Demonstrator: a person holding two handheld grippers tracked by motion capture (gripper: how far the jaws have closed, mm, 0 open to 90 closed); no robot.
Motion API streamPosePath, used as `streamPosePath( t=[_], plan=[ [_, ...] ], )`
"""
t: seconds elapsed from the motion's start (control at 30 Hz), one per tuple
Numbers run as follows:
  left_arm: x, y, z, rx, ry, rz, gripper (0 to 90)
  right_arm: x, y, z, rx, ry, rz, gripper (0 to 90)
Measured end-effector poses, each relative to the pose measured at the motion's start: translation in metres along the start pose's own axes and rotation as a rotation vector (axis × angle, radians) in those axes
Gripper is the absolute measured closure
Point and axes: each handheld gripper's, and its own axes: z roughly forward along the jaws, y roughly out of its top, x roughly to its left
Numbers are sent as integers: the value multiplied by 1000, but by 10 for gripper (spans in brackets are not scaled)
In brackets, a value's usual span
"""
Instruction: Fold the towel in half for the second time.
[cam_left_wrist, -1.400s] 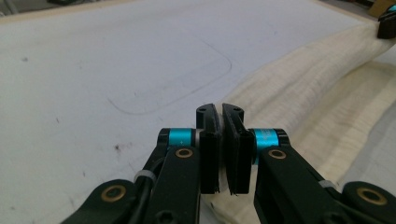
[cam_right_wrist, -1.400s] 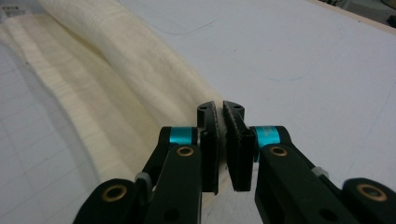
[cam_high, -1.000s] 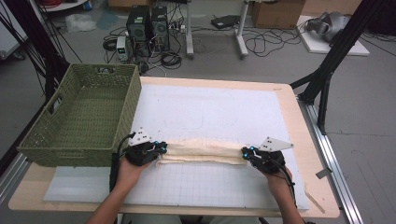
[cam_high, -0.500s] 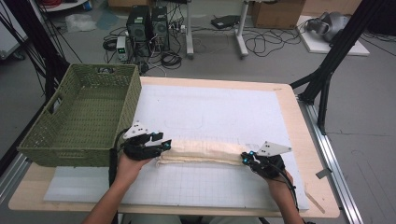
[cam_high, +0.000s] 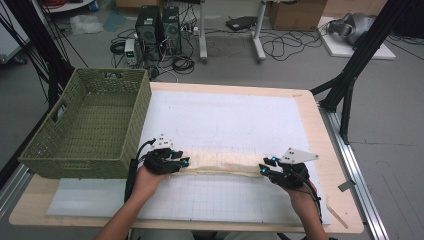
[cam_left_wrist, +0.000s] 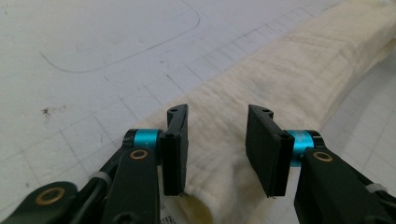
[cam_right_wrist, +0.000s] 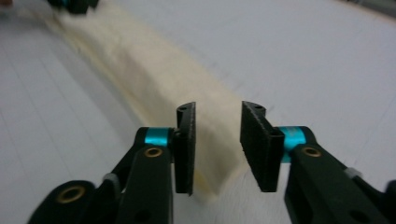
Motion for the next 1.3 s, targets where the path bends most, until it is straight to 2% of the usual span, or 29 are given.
streamPosePath(
  t=[0.07,0.13,0.17,0.27,0.37,0.47,0.53,0.6,0.7,0.87,0.97,1.17,1.3],
  plan=[
    [0,-1,1,8,-1,9,599,3,11,-2,-40,-29,6,571],
    [-1,-1,1,12,2,23,602,8,22,3,-58,-42,17,501],
    [-2,-1,2,14,1,24,603,11,27,7,-63,-59,17,479],
    [-2,-2,2,15,3,28,604,19,40,26,-59,-68,29,461],
    [-1,-2,2,17,2,29,604,28,52,47,-41,-43,11,506],
    [-2,-2,3,15,4,31,608,37,58,67,-13,11,-2,589],
    [-2,-2,3,16,4,33,610,42,57,79,7,54,10,633],
    [-2,-3,3,15,5,36,609,45,55,89,33,77,20,650],
    [-2,-3,3,16,3,39,607,47,47,97,80,85,27,662],
    [-2,-4,3,19,4,35,601,38,30,91,98,58,51,666],
    [-2,-4,3,20,4,36,601,28,21,80,97,29,54,666],
    [-2,-5,3,26,11,41,601,11,3,54,102,-21,94,664],
    [-2,-6,2,24,14,43,602,5,-3,41,109,-35,97,662]
  ],
)
